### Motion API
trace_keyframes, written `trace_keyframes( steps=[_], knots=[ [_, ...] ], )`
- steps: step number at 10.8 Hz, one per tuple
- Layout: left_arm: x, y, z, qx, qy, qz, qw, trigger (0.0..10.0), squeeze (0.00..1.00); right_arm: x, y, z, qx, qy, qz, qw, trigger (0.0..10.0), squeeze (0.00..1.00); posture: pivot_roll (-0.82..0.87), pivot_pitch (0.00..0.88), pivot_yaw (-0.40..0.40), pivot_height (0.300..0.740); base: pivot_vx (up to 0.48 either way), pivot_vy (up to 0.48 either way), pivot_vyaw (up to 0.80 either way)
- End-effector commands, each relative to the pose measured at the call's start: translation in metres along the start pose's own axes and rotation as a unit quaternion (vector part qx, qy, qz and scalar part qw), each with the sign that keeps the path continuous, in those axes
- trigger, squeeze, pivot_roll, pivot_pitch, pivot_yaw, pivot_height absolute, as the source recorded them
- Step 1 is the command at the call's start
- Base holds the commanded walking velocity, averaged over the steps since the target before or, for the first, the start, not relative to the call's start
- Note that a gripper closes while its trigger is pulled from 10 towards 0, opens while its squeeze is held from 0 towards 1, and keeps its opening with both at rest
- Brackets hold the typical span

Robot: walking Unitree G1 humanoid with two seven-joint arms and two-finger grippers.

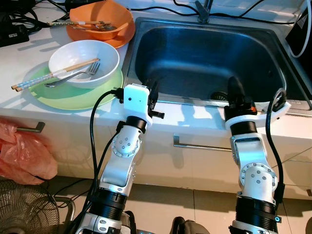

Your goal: Kitchen organization

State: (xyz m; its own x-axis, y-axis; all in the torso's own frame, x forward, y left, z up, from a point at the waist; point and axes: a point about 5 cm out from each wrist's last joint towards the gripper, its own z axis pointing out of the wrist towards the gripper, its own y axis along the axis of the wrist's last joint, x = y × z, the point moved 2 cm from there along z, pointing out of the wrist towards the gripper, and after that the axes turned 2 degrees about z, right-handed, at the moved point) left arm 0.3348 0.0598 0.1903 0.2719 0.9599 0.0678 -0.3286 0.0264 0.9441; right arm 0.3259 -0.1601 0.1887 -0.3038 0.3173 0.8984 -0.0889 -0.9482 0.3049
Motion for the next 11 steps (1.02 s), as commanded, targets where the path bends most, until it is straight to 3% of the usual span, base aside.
trace_keyframes(
  steps=[1, 4, 5, 6, 7, 8, 9, 10, 11],
  knots=[
    [0.000, 0.004, -0.002, -0.010, 0.003, 0.001, 1.000, 10.0, 0.00, -0.006, -0.004, -0.004, 0.010, -0.016, 0.010, 1.000, 10.0, 0.00, 0.11, 0.191, -0.041, 0.740, 0.000, 0.000, 0.00],
    [0.000, 0.008, 0.000, -0.015, 0.002, 0.006, 1.000, 10.0, 0.00, 0.009, 0.002, 0.004, -0.003, 0.005, 0.004, 1.000, 10.0, 0.00, 0.10, 0.188, -0.039, 0.740, 0.000, 0.000, 0.00],
    [0.001, 0.011, 0.000, -0.021, 0.002, 0.012, 1.000, 10.0, 0.00, 0.021, 0.005, 0.008, 0.000, 0.020, -0.081, 0.996, 10.0, 0.00, 0.10, 0.190, -0.038, 0.740, 0.000, 0.000, 0.00],
    [0.003, 0.011, -0.001, -0.020, 0.005, 0.014, 1.000, 10.0, 0.00, 0.026, 0.007, 0.009, -0.004, 0.032, -0.175, 0.984, 10.0, 0.00, 0.10, 0.186, -0.037, 0.740, 0.000, 0.000, 0.00],
    [0.007, 0.008, -0.005, -0.015, 0.011, 0.018, 1.000, 10.0, 0.00, 0.030, 0.004, 0.007, 0.008, 0.058, -0.346, 0.937, 10.0, 0.00, 0.09, 0.182, -0.034, 0.740, 0.000, 0.000, 0.00],
    [0.009, 0.007, -0.007, -0.012, 0.013, 0.019, 1.000, 10.0, 0.00, 0.029, 0.002, 0.004, 0.012, 0.061, -0.380, 0.923, 10.0, 0.00, 0.09, 0.178, -0.033, 0.740, 0.000, 0.000, 0.00],
    [0.010, 0.006, -0.009, -0.010, 0.013, 0.020, 1.000, 10.0, 0.00, 0.027, 0.003, 0.002, 0.005, 0.054, -0.387, 0.920, 10.0, 0.00, 0.09, 0.174, -0.031, 0.740, 0.000, 0.000, 0.00],
    [0.013, 0.004, -0.012, -0.003, 0.017, 0.024, 1.000, 10.0, 0.00, 0.021, -0.002, -0.006, 0.007, 0.058, -0.463, 0.884, 10.0, 0.00, 0.09, 0.167, -0.030, 0.740, 0.000, 0.000, 0.00],
    [0.014, 0.001, -0.015, 0.001, 0.017, 0.026, 1.000, 10.0, 0.00, 0.017, -0.003, -0.009, 0.006, 0.057, -0.474, 0.879, 10.0, 0.00, 0.09, 0.161, -0.028, 0.740, 0.000, 0.000, 0.00]
  ],
)
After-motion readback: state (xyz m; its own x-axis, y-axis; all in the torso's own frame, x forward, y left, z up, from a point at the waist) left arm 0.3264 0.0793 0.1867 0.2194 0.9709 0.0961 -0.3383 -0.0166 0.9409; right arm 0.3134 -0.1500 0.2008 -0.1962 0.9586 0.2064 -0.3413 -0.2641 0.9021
